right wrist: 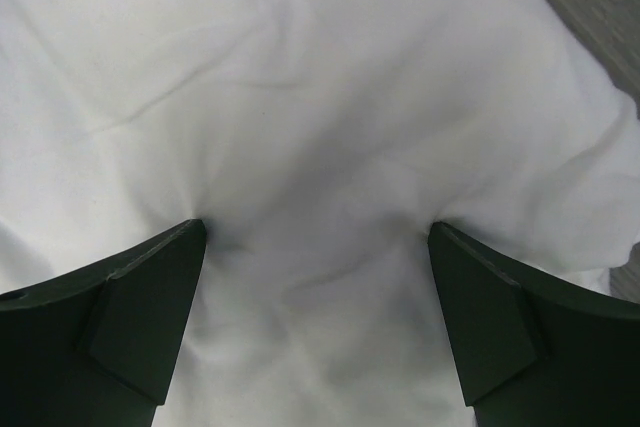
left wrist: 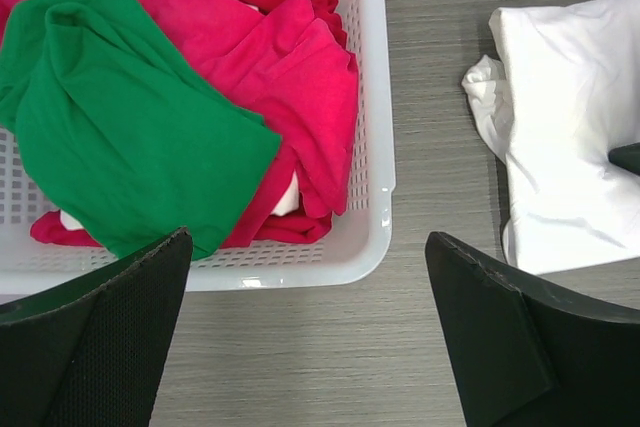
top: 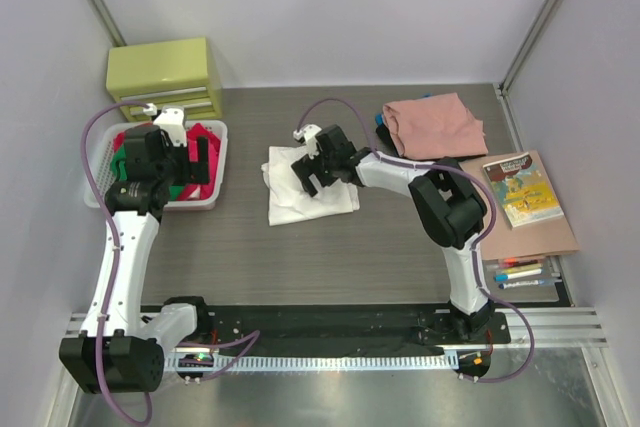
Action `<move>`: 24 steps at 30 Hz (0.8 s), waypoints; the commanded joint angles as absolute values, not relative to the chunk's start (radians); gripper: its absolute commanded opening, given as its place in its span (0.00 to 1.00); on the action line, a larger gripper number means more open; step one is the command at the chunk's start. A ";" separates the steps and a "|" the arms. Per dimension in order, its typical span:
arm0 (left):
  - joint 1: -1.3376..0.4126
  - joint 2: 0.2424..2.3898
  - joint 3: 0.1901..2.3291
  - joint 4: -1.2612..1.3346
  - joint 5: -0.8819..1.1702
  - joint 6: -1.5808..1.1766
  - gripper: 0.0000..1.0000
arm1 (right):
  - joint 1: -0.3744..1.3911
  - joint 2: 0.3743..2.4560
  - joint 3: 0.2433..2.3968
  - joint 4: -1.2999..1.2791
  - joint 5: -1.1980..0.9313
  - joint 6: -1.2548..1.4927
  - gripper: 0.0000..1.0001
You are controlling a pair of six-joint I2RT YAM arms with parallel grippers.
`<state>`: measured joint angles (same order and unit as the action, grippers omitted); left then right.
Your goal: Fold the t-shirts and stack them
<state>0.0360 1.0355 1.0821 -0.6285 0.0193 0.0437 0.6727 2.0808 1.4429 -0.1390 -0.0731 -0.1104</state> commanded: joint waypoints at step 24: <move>0.045 1.011 1.062 -0.597 0.112 0.051 1.00 | 0.640 1.461 0.818 -0.196 -0.144 -0.064 1.00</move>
<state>0.0410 1.0359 1.0702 -0.6273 0.0731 0.0593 0.6479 1.5661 0.8570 -0.1452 -0.1474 -0.0719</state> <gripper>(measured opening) 0.997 0.996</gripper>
